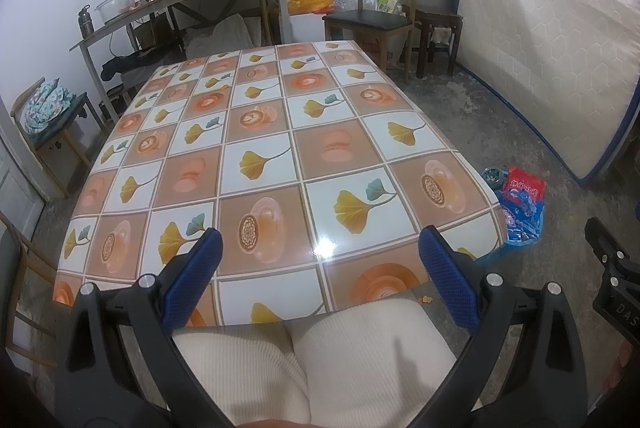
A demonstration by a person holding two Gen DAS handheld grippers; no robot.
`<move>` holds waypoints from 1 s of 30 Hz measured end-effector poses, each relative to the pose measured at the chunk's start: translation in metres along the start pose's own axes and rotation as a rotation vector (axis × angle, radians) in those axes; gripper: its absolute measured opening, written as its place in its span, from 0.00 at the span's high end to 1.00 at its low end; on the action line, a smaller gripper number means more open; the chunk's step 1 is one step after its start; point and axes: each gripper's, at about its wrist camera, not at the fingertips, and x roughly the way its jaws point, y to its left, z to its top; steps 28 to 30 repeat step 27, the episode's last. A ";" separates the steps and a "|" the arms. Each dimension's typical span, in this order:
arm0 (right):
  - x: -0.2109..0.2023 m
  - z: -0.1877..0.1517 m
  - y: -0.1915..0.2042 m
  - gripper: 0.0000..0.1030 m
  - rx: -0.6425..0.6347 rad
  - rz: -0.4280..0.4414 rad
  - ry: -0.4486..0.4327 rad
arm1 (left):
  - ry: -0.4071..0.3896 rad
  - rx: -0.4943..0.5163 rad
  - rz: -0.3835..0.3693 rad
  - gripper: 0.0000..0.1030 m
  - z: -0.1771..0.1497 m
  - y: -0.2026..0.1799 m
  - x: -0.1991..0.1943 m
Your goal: Collect trash
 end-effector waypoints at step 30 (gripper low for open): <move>0.000 0.000 0.000 0.06 -0.001 0.000 -0.001 | 0.012 -0.002 -0.002 0.08 -0.011 0.002 0.001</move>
